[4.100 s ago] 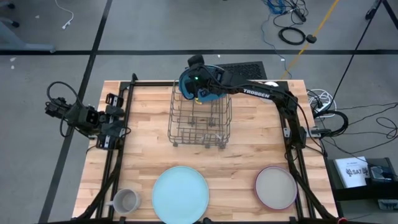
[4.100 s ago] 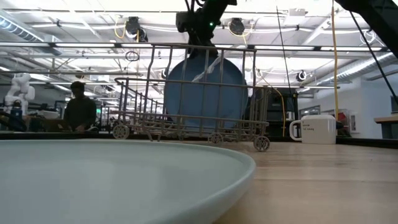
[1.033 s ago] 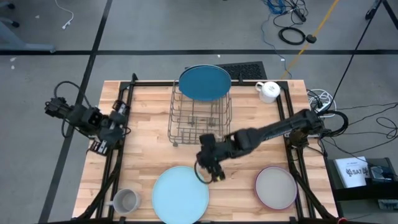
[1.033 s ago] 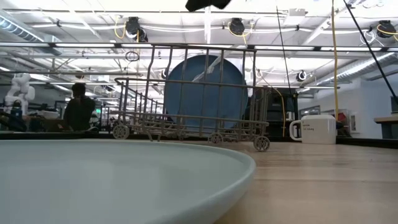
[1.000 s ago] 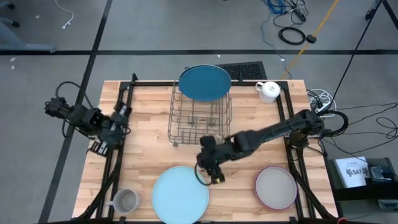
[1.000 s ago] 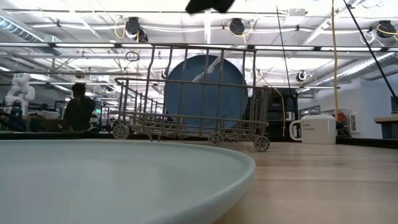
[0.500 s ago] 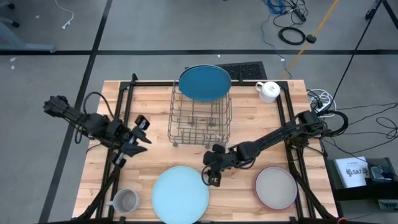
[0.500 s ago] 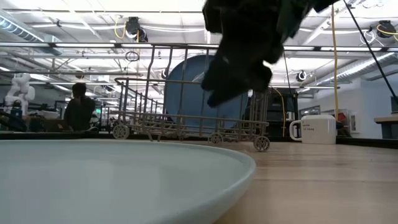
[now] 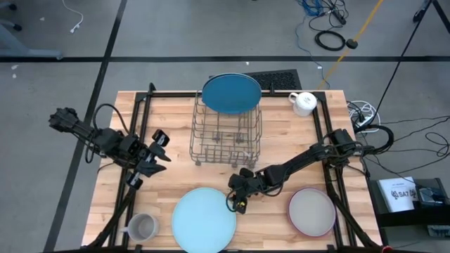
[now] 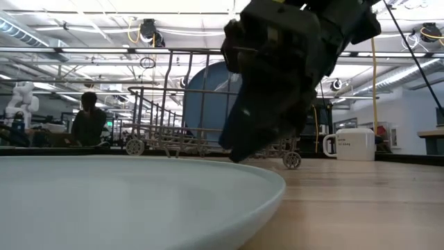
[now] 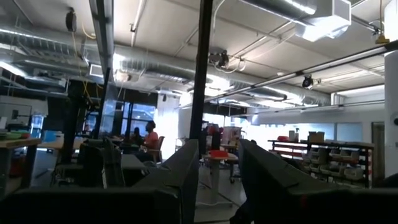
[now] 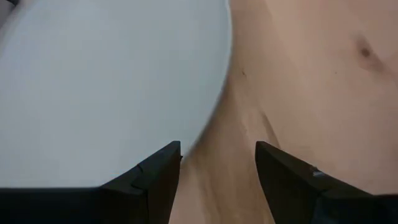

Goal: Sort dishes
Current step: Put the light blue plate into the dish rack

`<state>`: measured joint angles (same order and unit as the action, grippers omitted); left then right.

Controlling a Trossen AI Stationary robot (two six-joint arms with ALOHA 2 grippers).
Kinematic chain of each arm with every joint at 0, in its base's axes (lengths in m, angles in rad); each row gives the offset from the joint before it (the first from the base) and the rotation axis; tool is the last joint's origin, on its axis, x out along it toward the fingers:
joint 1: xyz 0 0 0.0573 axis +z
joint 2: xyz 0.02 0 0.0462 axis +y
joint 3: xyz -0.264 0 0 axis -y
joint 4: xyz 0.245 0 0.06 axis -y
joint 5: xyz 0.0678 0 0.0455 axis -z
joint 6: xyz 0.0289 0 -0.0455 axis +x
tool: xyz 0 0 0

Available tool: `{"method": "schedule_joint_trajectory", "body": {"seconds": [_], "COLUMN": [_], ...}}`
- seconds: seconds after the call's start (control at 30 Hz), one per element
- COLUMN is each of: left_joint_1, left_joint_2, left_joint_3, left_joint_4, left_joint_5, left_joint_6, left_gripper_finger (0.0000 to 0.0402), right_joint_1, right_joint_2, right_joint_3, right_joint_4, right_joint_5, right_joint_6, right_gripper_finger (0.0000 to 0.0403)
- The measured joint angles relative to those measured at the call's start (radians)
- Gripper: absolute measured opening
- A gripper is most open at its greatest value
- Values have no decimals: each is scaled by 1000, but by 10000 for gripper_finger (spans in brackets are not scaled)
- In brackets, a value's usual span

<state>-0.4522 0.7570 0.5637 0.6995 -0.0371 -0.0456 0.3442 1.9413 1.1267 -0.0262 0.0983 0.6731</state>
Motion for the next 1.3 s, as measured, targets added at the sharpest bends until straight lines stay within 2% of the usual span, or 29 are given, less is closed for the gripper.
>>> {"method": "schedule_joint_trajectory", "body": {"seconds": [0.57, 0.87, 1.0, 1.23, 1.3], "left_joint_1": [0, 1, 1, 1, 1], "left_joint_2": [0, 0, 0, 0, 0], "left_joint_3": [0, 0, 0, 0, 0], "left_joint_4": [0, -2, -2, -5, -5], "left_joint_5": [-29, -46, -47, -47, -47], "left_joint_6": [20, 29, 32, 28, 28], "left_gripper_finger": [114, 114, 114, 114, 114], "right_joint_1": [-4, -3, -3, -4, -4], "right_joint_2": [78, 169, 179, 183, 184], "right_joint_3": [9, 94, 113, 113, 113], "right_joint_4": [130, 134, 131, 132, 134], "right_joint_5": [-92, -117, -119, -88, -76], "right_joint_6": [61, 95, 70, 69, 69], "right_gripper_finger": [201, 190, 152, 30, 13]}}
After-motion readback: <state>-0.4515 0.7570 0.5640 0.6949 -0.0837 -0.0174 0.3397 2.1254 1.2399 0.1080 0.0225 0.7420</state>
